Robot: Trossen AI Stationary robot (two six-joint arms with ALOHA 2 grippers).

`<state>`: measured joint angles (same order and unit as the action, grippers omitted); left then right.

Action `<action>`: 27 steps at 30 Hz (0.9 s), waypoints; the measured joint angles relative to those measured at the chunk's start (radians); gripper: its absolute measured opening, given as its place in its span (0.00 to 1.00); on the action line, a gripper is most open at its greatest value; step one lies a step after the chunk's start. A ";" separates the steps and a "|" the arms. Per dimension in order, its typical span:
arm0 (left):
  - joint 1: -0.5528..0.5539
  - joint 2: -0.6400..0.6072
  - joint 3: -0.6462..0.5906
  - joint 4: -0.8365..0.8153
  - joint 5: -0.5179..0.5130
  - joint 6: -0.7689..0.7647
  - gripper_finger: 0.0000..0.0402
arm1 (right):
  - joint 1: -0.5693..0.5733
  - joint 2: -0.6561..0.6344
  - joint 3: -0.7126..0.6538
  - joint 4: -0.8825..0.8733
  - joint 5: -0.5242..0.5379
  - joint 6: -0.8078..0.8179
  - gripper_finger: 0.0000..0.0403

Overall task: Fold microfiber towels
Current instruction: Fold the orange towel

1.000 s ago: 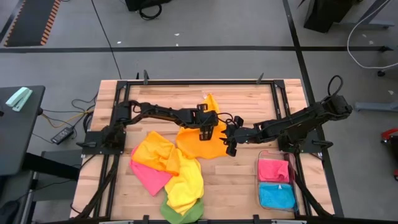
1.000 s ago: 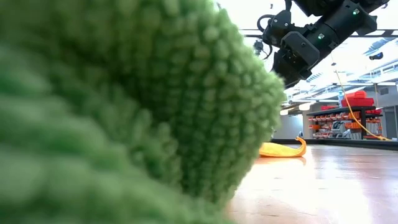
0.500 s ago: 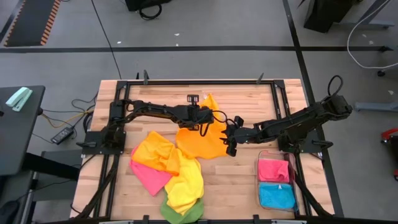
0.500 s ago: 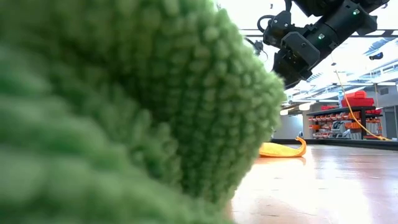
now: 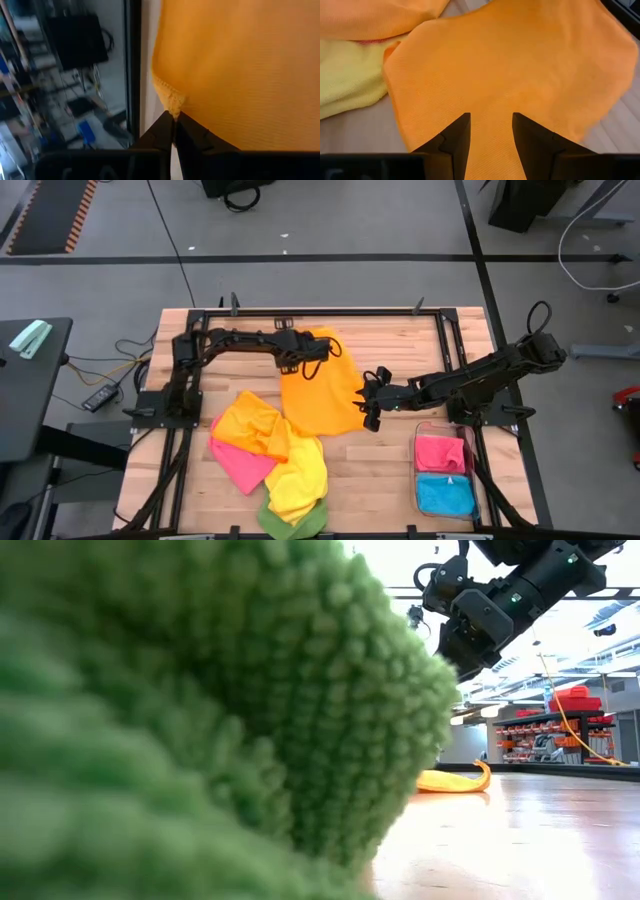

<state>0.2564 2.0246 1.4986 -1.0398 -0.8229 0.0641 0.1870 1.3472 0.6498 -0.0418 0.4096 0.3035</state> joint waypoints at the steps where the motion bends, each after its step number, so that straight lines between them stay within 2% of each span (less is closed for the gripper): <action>1: 0.008 0.000 0.000 -0.018 0.000 -0.013 0.08 | 0.002 0.000 0.000 -0.001 -0.001 0.000 0.38; 4: 0.024 0.000 0.000 -0.041 -0.001 -0.023 0.16 | 0.006 0.000 0.000 0.000 -0.004 0.000 0.38; 11: 0.025 -0.004 0.000 -0.066 0.001 0.031 0.44 | 0.006 0.000 0.000 -0.001 -0.005 0.001 0.38; 15: 0.011 -0.031 0.000 -0.133 0.036 0.031 0.53 | 0.006 0.000 0.000 -0.003 -0.048 0.006 0.38; 17: -0.004 -0.048 0.000 -0.149 0.130 0.049 0.54 | 0.006 0.000 0.000 -0.012 -0.097 -0.013 0.38; 22: -0.082 -0.079 0.001 -0.137 0.469 0.134 0.51 | 0.006 0.000 0.000 -0.018 -0.127 -0.066 0.38; 27: -0.178 -0.075 0.001 -0.120 0.683 0.131 0.47 | 0.006 0.000 0.000 -0.016 -0.127 -0.062 0.38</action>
<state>0.0787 1.9494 1.4994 -1.1594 -0.1398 0.1954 0.1932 1.3472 0.6498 -0.0579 0.2825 0.2415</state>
